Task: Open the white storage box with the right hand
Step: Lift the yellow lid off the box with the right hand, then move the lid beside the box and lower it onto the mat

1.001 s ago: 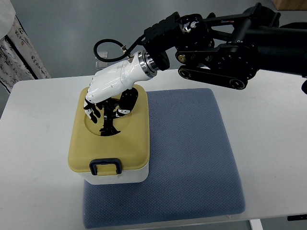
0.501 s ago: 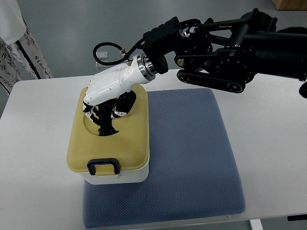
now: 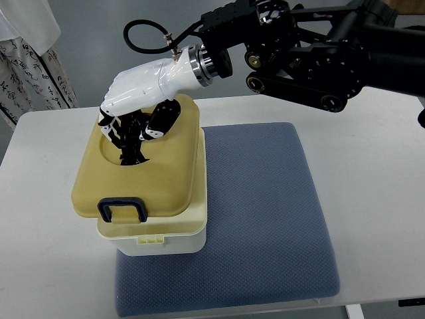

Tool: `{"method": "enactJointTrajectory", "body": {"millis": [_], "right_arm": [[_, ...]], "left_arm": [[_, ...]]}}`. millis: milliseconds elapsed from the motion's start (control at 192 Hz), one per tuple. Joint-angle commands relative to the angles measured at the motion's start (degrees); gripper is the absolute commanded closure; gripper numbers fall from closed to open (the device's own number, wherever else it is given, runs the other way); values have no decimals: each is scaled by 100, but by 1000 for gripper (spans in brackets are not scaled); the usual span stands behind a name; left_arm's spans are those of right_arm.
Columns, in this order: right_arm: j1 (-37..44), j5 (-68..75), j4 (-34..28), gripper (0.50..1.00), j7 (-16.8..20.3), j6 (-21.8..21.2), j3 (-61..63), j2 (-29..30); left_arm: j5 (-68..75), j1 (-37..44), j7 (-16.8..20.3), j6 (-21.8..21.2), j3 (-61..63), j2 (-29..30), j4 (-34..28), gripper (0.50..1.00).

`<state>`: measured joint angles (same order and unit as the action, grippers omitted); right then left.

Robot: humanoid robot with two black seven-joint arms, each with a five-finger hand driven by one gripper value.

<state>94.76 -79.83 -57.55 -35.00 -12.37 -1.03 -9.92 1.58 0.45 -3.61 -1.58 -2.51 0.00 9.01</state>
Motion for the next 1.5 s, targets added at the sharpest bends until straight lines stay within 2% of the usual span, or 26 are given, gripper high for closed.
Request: {"method": "enactJointTrajectory", "body": {"millis": [0, 229, 574, 991, 1497], "right_arm": [[-80, 363, -1, 1000, 0, 24, 270, -326], [-458, 618, -1, 1000, 0, 68, 332, -1249], [-1442, 600, 69, 1000, 0, 542, 323, -2312], [-2418, 574, 69, 1000, 0, 1210, 314, -2497], [-3218, 495, 139, 1000, 0, 1562, 244, -2365]], "left_arm": [[0, -1, 0, 0, 5, 0, 5, 500], [0, -1, 0, 0, -4, 0, -4, 500], [0, -1, 0, 0, -4, 0, -4, 500], [0, -1, 0, 0, -4, 0, -4, 500], [0, -1, 0, 0, 5, 0, 5, 500]]}}
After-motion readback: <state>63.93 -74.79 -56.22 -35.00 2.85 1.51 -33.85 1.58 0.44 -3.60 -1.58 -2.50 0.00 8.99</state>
